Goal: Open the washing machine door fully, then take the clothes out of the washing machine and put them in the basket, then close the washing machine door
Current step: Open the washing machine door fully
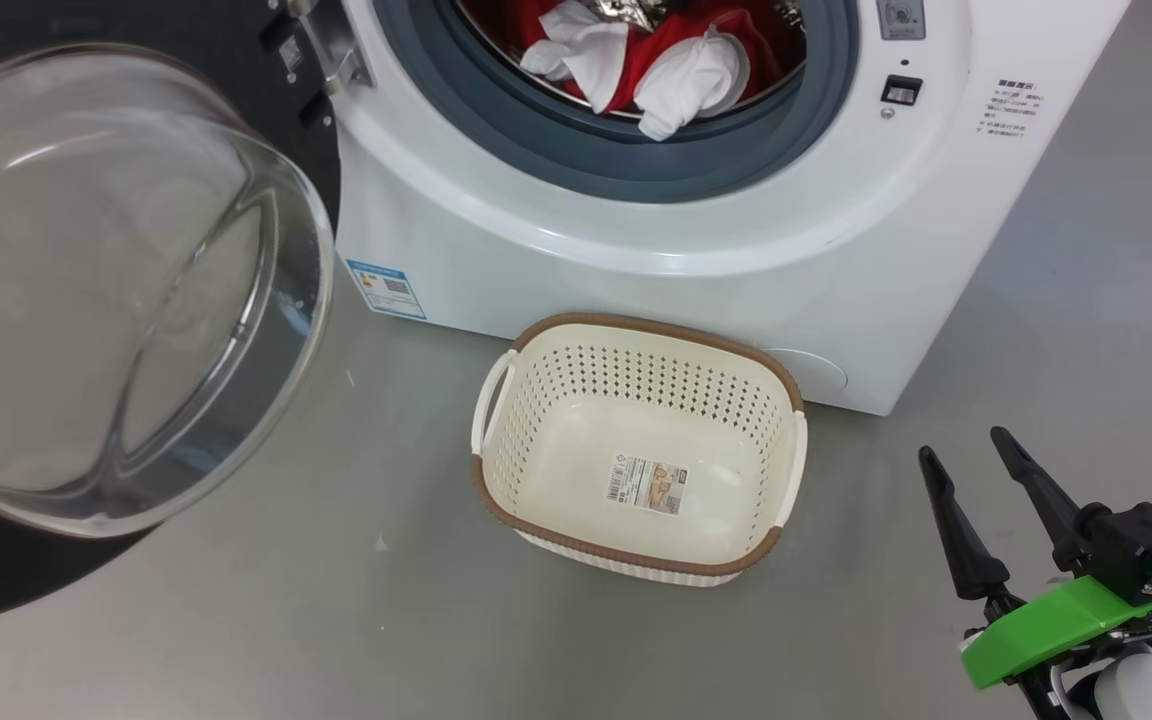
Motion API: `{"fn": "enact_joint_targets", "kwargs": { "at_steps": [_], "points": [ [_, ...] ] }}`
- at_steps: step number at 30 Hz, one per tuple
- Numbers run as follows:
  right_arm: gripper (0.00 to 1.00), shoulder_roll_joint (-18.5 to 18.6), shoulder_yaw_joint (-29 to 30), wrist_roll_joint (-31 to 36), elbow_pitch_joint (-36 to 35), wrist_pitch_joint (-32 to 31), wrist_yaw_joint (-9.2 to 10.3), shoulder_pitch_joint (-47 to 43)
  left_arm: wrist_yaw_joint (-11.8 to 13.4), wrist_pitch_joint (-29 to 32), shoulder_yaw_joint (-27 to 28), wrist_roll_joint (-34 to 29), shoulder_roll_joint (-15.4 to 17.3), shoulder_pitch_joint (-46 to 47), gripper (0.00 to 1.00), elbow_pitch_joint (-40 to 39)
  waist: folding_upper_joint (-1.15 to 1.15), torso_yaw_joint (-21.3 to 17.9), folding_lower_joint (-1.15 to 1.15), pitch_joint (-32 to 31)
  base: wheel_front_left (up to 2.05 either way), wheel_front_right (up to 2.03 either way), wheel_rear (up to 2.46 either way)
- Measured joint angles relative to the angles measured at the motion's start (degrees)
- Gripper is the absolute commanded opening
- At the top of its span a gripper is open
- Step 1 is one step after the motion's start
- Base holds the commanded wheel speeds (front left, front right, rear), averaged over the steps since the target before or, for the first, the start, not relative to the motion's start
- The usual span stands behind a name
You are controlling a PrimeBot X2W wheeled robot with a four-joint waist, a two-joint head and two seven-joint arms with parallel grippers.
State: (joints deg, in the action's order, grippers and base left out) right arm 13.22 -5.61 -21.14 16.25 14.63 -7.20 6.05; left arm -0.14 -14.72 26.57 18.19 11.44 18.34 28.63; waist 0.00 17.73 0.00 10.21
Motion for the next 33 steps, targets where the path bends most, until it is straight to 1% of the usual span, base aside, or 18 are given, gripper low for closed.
{"fn": "enact_joint_targets", "kwargs": {
  "at_steps": [4,7,18,19,25,29,33],
  "points": [
    [1.0,0.0,-0.33,0.0,-0.01,-0.01,0.0,0.0,-1.38,0.0,1.67,-1.53,1.57,1.77,0.0,3.08,0.0,-0.63,0.0,0.52,0.0,0.0,0.0],
    [1.0,0.0,-0.34,0.0,-0.01,0.0,0.0,0.01,-1.75,0.0,2.71,-3.14,2.31,3.22,0.0,4.97,0.0,-1.0,0.0,0.85,0.0,0.0,0.0],
    [1.0,-0.1,-0.36,-0.01,-0.04,0.0,0.0,-0.03,-3.03,0.01,5.46,-6.9,2.83,5.5,0.0,8.0,0.0,-1.67,0.0,0.48,0.0,0.0,0.0],
    [1.0,-0.13,-0.35,0.0,-0.04,0.0,0.0,-0.04,-3.44,0.01,5.63,-7.13,2.71,5.5,0.0,8.0,0.0,-1.62,0.0,0.37,0.0,0.0,0.0],
    [1.0,-0.3,-0.29,-0.01,-0.04,0.0,0.0,-0.06,-4.08,0.01,6.54,-7.75,0.81,5.44,0.0,7.27,0.0,-1.02,0.0,-0.27,0.0,0.0,0.0],
    [1.0,-0.25,-0.13,-0.01,-0.04,0.0,0.0,-0.06,-5.39,0.01,6.7,-8.12,-0.4,5.18,0.0,6.43,0.0,-0.5,0.0,-0.75,0.0,0.0,0.0],
    [1.0,-0.23,-0.05,-0.01,-0.02,0.0,0.0,-0.07,-6.03,0.01,6.51,-8.21,-2.2,4.57,0.0,4.82,0.0,0.04,0.0,-1.29,0.0,0.0,0.0]
  ]
}}
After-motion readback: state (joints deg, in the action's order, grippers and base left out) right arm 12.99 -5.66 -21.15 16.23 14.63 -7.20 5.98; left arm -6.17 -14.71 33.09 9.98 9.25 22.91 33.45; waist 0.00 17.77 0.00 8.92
